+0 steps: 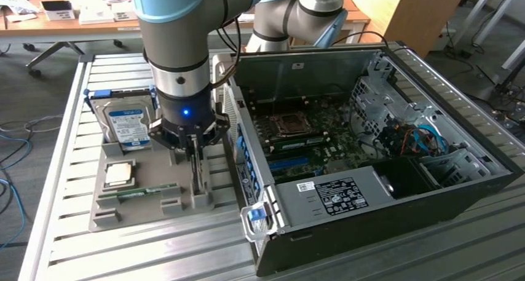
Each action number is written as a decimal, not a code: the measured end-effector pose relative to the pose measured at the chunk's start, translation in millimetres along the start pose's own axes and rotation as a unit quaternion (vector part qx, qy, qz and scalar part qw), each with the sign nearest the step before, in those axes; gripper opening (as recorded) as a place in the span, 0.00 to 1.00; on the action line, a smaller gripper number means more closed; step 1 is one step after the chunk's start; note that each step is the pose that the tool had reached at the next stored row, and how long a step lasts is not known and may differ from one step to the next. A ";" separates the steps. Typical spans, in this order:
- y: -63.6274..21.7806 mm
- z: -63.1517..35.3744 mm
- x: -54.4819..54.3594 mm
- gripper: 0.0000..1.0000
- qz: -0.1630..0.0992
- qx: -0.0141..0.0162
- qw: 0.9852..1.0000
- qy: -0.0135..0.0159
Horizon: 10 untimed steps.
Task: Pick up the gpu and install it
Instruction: 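Pick up the gpu and move the gpu toward the slot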
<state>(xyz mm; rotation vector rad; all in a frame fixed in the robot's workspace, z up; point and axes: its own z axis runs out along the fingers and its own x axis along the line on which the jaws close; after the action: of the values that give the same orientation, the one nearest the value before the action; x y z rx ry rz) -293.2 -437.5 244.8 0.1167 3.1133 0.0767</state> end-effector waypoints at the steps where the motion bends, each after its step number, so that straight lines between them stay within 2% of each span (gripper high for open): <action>1: 0.0 -0.9 0.0 0.27 0.000 0.000 1.000 0.000; 10: 0.1 -2.8 0.0 0.27 0.000 0.000 1.000 0.000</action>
<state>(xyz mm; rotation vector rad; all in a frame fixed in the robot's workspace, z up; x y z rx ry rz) -293.2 -437.5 247.6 0.1162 3.1137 0.0770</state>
